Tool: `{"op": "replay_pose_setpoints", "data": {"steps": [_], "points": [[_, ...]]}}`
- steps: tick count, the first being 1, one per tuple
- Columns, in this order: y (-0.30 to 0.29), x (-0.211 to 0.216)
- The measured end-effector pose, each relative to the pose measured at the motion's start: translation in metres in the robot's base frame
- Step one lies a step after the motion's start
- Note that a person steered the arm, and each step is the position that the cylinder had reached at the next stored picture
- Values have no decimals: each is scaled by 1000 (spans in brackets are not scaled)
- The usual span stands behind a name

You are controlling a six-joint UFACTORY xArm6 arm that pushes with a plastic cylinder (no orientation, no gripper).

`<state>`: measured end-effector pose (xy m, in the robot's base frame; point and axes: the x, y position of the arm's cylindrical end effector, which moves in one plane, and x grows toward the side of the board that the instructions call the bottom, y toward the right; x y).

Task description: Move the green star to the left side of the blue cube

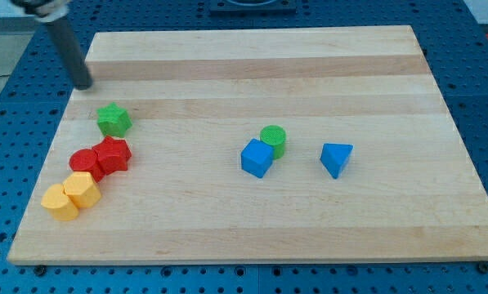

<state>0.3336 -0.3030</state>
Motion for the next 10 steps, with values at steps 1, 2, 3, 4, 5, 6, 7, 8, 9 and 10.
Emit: {"op": "replay_pose_setpoints", "data": {"steps": [1,2,3,4,5,6,7,8,9,10], "points": [[-2,3],[30,26],[24,67],[71,68],[96,71],[96,83],[123,101],[186,124],[212,140],[180,171]]}}
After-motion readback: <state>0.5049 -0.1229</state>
